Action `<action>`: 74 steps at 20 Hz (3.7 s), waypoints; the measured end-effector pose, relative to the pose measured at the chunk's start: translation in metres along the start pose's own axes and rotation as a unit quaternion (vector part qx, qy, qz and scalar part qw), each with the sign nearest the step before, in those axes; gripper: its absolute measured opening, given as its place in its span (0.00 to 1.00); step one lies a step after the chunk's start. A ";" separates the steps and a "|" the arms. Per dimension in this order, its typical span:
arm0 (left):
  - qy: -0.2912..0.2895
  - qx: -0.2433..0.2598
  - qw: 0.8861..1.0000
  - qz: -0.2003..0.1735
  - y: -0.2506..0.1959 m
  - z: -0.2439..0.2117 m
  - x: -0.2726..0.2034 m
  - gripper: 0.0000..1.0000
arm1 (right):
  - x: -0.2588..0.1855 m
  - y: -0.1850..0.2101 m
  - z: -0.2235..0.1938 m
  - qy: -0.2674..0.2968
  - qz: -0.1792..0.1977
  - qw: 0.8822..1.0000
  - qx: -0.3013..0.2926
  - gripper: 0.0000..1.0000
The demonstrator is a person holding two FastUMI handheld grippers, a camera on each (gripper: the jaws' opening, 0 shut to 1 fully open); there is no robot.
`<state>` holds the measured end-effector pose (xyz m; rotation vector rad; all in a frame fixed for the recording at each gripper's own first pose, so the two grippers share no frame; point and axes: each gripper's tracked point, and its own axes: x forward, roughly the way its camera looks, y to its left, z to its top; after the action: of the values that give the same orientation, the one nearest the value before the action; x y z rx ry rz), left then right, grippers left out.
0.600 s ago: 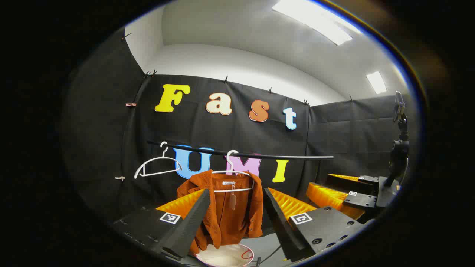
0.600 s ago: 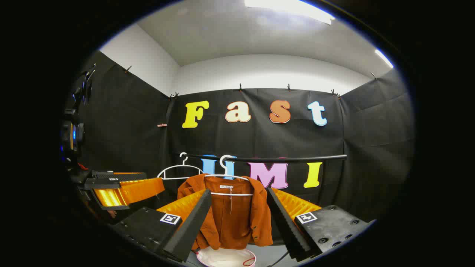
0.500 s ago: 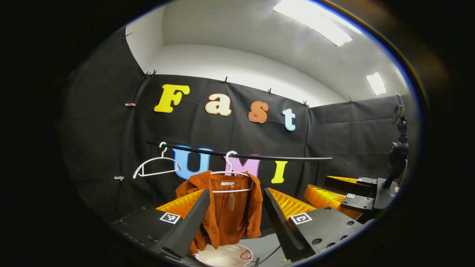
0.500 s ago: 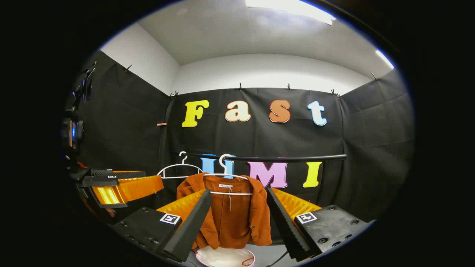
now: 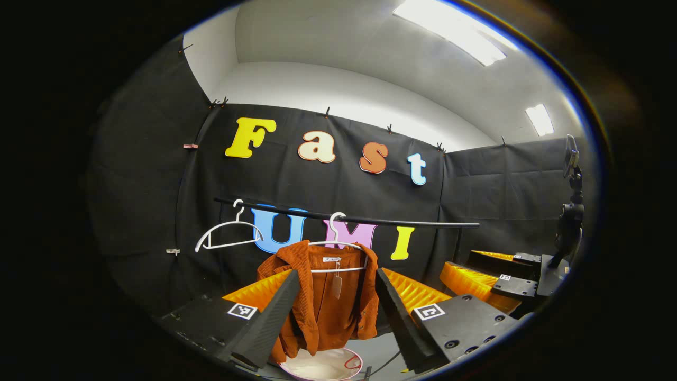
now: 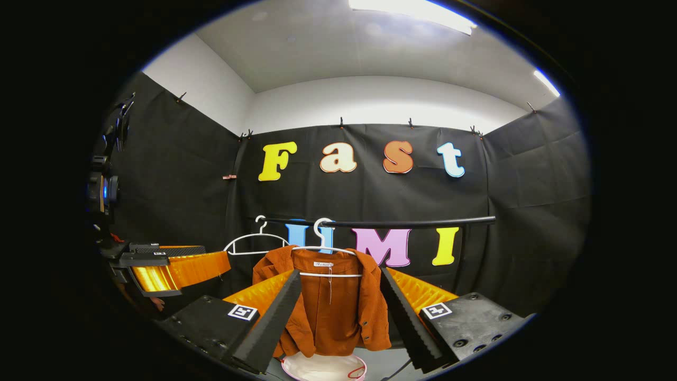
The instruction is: Grasp the clothes on the hanger with both hands and then place them into the laundry hamper below.
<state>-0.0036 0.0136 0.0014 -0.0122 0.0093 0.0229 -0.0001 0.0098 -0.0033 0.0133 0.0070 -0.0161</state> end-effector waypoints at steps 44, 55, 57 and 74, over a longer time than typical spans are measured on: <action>0.026 0.011 0.999 0.028 0.058 -0.106 0.148 0.90 | 0.178 -0.045 -0.121 0.006 -0.028 1.000 0.011 0.97; 0.028 -0.023 0.991 0.132 0.108 -0.172 0.216 0.94 | 0.270 -0.075 -0.220 0.070 0.022 0.997 0.007 0.97; 0.037 -0.015 0.990 0.136 0.110 -0.182 0.227 0.94 | 0.280 -0.078 -0.231 0.080 0.024 0.996 0.014 0.97; 0.039 -0.024 0.971 0.234 0.145 -0.183 0.261 0.08 | 0.345 -0.115 -0.251 0.090 0.062 0.992 0.056 0.19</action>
<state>0.2528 0.1620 -0.1857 -0.0599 0.0904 0.4956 0.3417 -0.1071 -0.2585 0.1273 0.1853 0.1090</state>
